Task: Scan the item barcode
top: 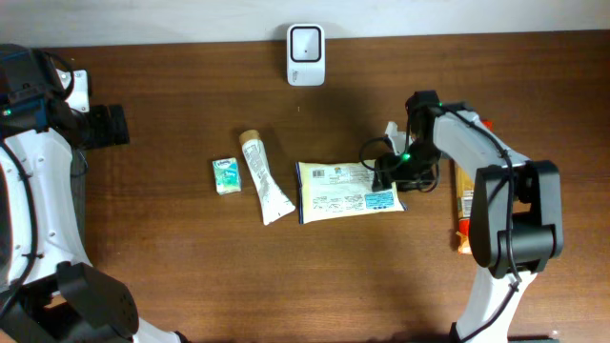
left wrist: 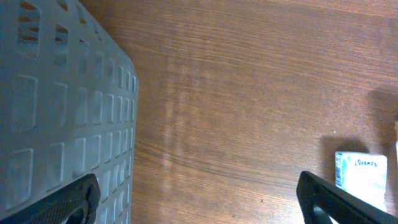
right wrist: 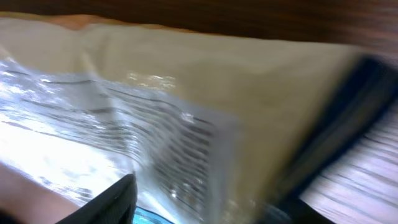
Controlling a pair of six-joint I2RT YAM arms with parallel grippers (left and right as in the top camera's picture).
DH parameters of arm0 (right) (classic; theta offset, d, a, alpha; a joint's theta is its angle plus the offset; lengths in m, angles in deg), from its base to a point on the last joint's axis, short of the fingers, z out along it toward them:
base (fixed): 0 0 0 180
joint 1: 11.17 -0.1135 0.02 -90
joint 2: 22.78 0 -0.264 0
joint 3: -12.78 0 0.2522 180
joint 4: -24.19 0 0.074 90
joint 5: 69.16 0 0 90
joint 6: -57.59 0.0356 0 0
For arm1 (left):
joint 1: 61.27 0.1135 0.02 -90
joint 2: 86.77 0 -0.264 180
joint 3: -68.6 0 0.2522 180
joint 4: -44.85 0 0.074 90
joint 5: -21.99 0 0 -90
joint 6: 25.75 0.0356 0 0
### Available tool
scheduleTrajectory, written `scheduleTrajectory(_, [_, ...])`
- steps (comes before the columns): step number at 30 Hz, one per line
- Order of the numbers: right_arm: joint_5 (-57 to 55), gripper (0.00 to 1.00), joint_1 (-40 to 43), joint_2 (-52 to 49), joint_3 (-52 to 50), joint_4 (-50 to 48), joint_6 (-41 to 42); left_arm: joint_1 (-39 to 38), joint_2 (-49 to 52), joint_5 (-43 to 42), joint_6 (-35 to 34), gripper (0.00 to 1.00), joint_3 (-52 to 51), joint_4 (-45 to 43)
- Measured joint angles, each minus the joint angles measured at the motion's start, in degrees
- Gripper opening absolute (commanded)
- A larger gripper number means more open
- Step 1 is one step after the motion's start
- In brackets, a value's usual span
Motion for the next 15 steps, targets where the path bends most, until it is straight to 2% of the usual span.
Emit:
scheduleTrajectory(3, [-6.5,0.75,-0.3,0.0,11.2,6.5,-5.3,0.0,0.0,0.0,0.1,0.99,0.0,0.0])
scheduleTrajectory(5, [-8.5,0.94,-1.8,0.1,15.1,7.9,-15.7,0.0,0.0,0.0,0.1,0.99,0.0,0.0])
scheduleTrajectory(6, [-9.0,0.99,-2.6,0.1,15.1,8.1,-19.7,0.0,0.0,0.0,0.1,0.99,0.0,0.0])
scheduleTrajectory(8, [-9.0,0.99,-6.9,0.1,14.2,8.2,-34.6,0.0,0.0,0.0,0.1,0.99,0.0,0.0])
scheduleTrajectory(10, [-8.5,0.99,-9.8,0.1,11.7,5.8,-43.3,0.0,0.0,0.0,0.1,0.99,0.0,0.0])
scheduleTrajectory(12, [-8.5,0.99,-10.8,0.1,8.4,1.5,-47.7,0.0,0.0,0.0,0.1,0.99,0.0,-0.1])
scheduleTrajectory(15, [-8.6,0.99,-10.8,0.1,3.5,-3.9,-50.1,0.0,0.0,0.0,0.1,0.99,0.0,0.0])
